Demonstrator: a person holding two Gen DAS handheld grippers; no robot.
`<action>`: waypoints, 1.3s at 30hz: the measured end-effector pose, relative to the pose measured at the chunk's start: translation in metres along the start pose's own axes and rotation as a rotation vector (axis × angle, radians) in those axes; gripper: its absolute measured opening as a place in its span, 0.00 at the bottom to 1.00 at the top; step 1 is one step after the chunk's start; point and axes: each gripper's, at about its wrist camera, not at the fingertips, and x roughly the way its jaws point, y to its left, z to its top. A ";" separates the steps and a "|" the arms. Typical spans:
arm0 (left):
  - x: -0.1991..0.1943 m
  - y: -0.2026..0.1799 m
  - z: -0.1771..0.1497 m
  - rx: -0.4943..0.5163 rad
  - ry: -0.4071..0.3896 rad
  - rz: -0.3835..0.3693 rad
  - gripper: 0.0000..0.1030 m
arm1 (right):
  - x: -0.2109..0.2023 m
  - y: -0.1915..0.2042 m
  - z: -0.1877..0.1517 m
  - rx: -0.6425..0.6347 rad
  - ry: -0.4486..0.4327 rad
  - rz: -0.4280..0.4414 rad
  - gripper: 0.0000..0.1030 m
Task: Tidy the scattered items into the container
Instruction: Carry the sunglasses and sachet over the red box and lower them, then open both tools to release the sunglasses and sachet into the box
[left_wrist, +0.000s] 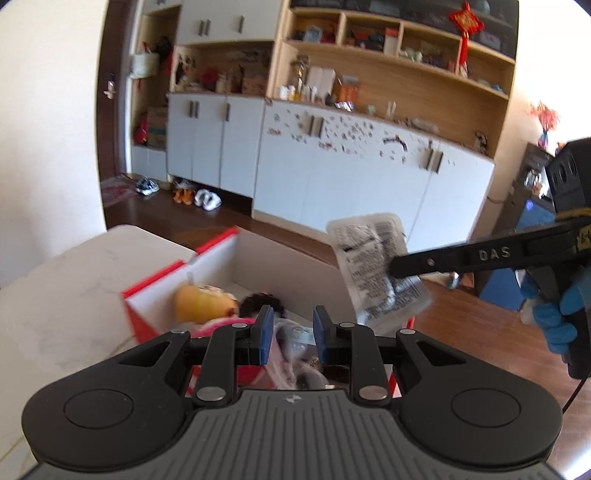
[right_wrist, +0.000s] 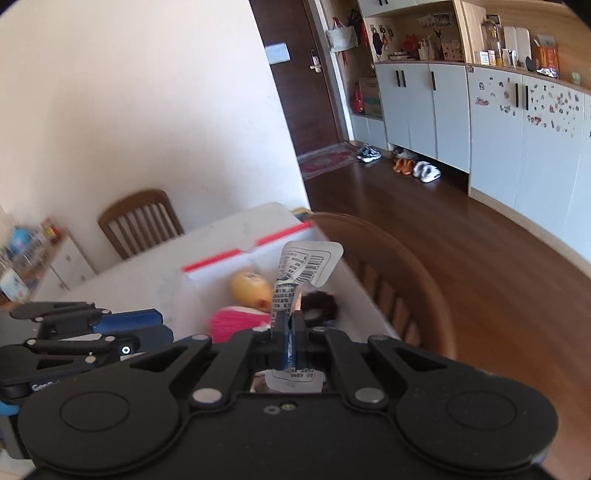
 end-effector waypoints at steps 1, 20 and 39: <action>0.010 -0.004 0.000 0.001 0.013 -0.004 0.21 | 0.006 -0.005 0.000 -0.007 0.012 -0.005 0.80; 0.079 -0.011 -0.026 -0.030 0.184 0.013 0.21 | 0.074 -0.009 -0.023 -0.179 0.216 0.009 1.00; 0.048 -0.013 -0.032 -0.061 0.159 0.021 0.21 | 0.045 -0.004 -0.023 -0.170 0.208 -0.010 1.00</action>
